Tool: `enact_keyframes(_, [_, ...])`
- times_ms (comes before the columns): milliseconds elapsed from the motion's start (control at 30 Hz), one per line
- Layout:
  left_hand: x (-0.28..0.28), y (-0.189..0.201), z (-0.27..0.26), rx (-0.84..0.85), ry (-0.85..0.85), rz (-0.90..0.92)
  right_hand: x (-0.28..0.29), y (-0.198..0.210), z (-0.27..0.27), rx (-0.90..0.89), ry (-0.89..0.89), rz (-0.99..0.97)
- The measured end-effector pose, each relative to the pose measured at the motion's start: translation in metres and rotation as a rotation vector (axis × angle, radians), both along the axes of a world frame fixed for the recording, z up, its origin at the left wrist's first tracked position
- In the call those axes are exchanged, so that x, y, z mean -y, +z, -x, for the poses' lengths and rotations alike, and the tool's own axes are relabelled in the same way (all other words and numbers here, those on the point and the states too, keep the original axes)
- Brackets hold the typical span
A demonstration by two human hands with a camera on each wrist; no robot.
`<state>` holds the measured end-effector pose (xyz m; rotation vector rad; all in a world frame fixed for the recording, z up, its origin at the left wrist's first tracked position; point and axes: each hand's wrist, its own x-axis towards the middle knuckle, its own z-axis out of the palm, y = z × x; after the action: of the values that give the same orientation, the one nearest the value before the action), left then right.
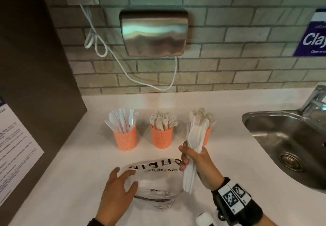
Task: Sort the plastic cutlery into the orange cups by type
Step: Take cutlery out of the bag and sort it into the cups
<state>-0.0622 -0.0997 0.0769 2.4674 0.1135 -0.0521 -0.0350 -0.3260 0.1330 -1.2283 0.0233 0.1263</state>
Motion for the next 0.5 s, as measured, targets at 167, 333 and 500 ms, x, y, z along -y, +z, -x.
enact_keyframes(167, [0.010, 0.046, -0.002, 0.379, -0.091, 0.355, 0.000, 0.014, 0.013, -0.093, 0.203, -0.108])
enact_keyframes(333, [0.037, 0.082, -0.012, 0.262, -0.173, 0.691, -0.007, 0.011, 0.024, -0.091, 0.401, -0.126])
enact_keyframes(500, [0.061, 0.086, -0.018, 0.330, -0.148, 0.705, -0.014, 0.003, 0.031, -0.023, 0.373, 0.076])
